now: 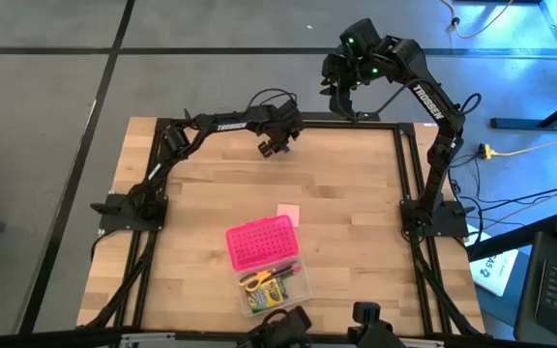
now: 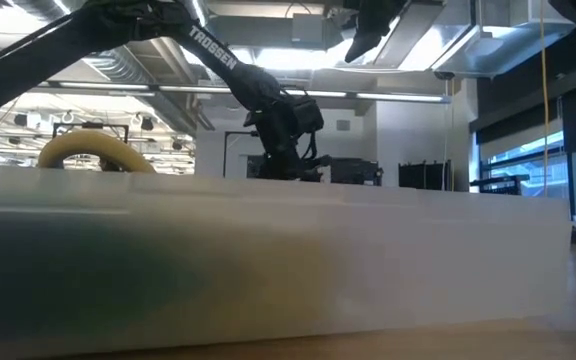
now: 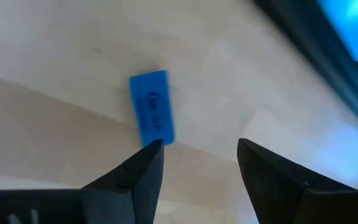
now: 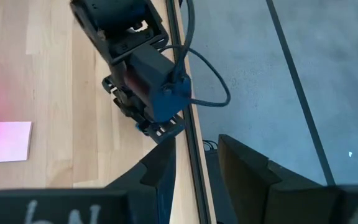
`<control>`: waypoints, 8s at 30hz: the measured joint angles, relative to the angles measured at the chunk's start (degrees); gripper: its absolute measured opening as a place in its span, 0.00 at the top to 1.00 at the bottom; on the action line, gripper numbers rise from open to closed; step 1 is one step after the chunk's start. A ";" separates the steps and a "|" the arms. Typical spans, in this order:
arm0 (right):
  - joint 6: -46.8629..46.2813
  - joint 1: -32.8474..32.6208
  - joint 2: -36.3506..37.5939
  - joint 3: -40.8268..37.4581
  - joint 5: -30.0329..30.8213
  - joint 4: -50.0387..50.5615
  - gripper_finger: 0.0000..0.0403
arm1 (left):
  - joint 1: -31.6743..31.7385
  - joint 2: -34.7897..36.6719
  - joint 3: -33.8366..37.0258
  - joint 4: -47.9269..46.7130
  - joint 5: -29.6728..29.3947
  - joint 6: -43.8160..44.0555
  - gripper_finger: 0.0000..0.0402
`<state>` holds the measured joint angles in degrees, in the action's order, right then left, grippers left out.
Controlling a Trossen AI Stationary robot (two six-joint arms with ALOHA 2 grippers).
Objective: Pack school essentials
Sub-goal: Put the blue eraser into the pink supply box
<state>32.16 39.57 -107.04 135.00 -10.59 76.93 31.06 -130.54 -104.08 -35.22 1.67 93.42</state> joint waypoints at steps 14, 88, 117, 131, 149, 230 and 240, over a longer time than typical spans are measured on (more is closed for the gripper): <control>0.00 0.00 0.00 0.00 0.00 0.02 0.70 | -2.05 0.09 -5.43 -13.40 -4.58 9.56 0.51; -0.01 0.00 -0.02 -0.02 0.00 -0.48 0.70 | 1.34 -4.11 -5.48 -9.86 -3.43 0.28 0.51; 0.00 0.02 -0.02 -0.02 0.00 -0.46 0.70 | 4.57 -4.63 -5.53 -13.58 7.14 8.53 0.76; 0.00 0.00 -0.02 -0.02 0.00 -0.86 0.70 | 4.03 -4.00 -5.32 -20.59 7.94 10.06 0.77; 0.00 0.00 -0.02 -0.02 0.00 -0.96 0.70 | 1.34 -3.82 -12.54 -17.16 -0.19 5.17 0.76; -0.01 0.02 -0.02 -0.02 -0.01 -2.21 0.70 | 0.61 -7.04 -12.23 -14.71 -0.14 13.97 0.56; -0.01 0.00 -0.02 -0.02 0.00 -2.32 0.70 | 2.79 -7.87 -12.32 -17.21 6.12 18.74 0.56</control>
<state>32.15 39.57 -107.07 134.98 -10.59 74.61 33.85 -138.41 -116.40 -52.42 7.79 112.16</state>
